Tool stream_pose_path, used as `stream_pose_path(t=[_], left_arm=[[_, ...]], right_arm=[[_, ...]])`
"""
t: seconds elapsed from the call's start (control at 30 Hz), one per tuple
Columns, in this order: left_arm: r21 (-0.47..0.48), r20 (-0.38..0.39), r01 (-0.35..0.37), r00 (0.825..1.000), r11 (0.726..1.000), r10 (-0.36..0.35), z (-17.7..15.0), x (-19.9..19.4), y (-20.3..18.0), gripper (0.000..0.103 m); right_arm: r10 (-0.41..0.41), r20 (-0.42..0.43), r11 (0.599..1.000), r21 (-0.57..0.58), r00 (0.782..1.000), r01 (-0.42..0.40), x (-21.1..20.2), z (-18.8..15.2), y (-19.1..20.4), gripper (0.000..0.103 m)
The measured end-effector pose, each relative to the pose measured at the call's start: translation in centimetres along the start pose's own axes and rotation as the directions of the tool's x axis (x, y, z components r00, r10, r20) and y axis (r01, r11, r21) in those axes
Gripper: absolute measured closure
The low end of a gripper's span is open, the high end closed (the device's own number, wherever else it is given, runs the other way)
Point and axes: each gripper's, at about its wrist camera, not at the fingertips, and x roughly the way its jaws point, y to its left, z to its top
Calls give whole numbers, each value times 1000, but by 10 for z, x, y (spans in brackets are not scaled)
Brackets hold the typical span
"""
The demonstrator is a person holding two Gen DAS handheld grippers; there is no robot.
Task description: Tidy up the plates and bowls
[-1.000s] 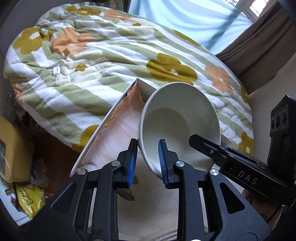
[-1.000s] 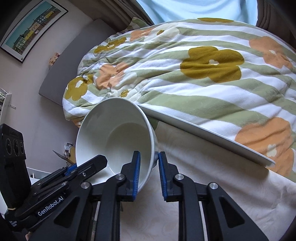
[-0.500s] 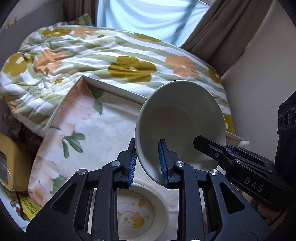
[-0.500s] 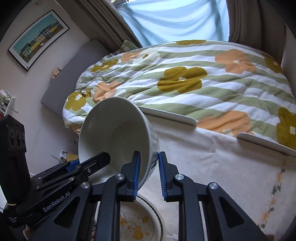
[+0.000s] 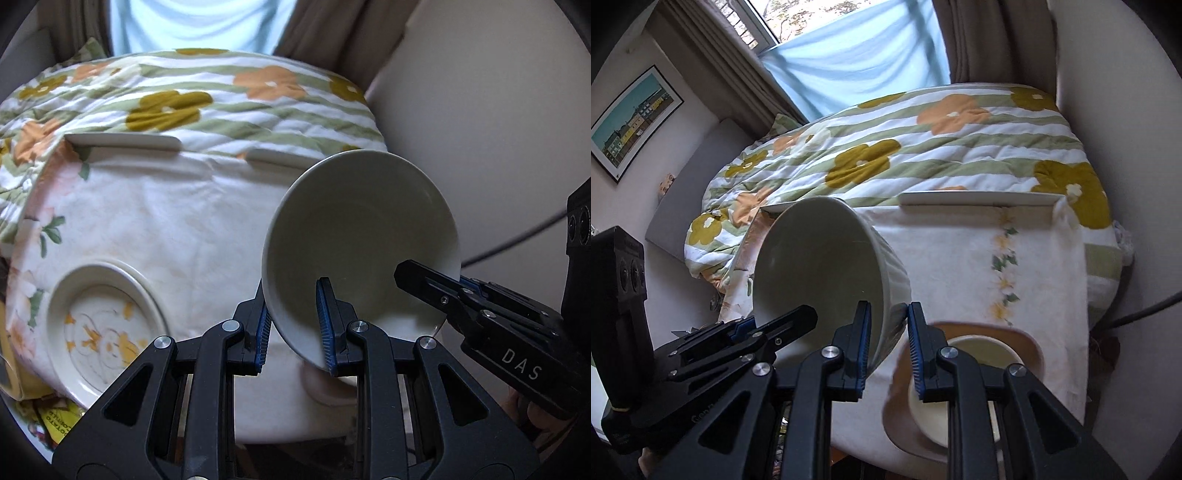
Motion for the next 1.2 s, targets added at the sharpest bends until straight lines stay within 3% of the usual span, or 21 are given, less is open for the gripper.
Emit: stream_pose_path(t=[0.27, 0.57, 1.2], left_arm=[[95, -138, 9, 990, 995, 5, -33, 36, -44, 83], [164, -245, -30, 967, 986, 70, -40, 71, -54, 82], [310, -256, -141, 940, 940, 225, -46, 96, -69, 82]], right_arm=[[-33, -36, 992, 121, 999, 38, -9, -37, -52, 85], [-27, -99, 975, 216, 995, 48, 10, -66, -80, 85], [-58, -147, 976, 200, 987, 87, 30, -77, -85, 85]])
